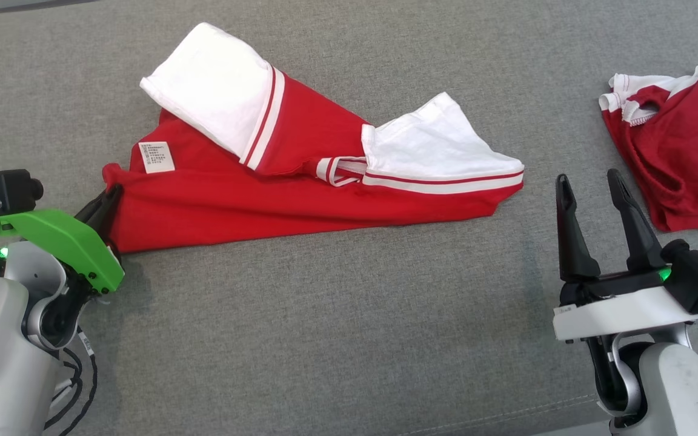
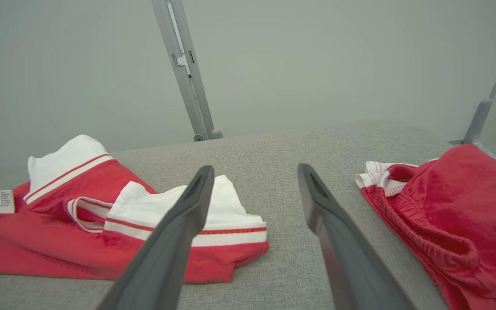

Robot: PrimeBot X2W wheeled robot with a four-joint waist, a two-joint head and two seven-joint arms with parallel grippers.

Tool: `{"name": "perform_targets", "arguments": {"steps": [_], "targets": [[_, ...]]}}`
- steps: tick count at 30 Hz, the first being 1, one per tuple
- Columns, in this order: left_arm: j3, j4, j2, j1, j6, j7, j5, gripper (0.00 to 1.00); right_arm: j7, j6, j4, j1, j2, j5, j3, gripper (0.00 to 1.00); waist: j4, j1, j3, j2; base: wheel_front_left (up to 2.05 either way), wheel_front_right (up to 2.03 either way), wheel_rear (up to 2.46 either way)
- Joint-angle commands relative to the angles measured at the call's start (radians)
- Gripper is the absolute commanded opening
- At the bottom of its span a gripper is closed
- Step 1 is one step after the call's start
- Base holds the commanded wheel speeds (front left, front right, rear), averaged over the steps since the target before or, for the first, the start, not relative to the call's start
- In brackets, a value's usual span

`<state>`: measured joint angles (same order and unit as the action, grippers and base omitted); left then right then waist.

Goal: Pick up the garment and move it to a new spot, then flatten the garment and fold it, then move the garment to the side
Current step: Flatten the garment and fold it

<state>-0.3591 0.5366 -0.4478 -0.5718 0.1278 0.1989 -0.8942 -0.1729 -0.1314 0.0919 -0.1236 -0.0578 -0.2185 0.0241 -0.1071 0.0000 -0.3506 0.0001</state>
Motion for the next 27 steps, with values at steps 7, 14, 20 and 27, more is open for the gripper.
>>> {"name": "perform_targets", "arguments": {"steps": [7, 14, 20, 27], "targets": [[-0.051, -0.001, -0.02, -0.05, 0.004, -0.092, 0.026, 0.0, 0.036, 0.001, -0.082, -0.153, -0.079, -0.016, -0.003, 1.0, 0.025, 0.0, -0.015, -0.0001, 0.0, 0.0, 0.0], [-0.118, -0.024, 0.024, -0.107, 0.004, -0.156, 0.068, 0.0, 0.073, 0.001, -0.397, -0.415, -0.195, -0.084, 0.11, 1.0, 0.113, 0.0, -0.056, -0.0001, 0.0, 0.0, 0.0], [-0.175, -0.039, 0.053, -0.151, 0.004, -0.202, 0.077, 0.0, 0.089, 0.001, -0.672, -0.575, -0.233, -0.139, 0.253, 1.0, 0.18, 0.0, -0.085, -0.0001, 0.0, 0.0, 0.0], [-0.212, -0.052, 0.043, -0.168, 0.004, -0.257, 0.082, 0.0, 0.145, 0.001, -0.874, -0.656, -0.245, -0.244, 0.42, 0.31, 0.205, 0.0, -0.096, -0.0001, 0.0, 0.0, 0.0]]}}
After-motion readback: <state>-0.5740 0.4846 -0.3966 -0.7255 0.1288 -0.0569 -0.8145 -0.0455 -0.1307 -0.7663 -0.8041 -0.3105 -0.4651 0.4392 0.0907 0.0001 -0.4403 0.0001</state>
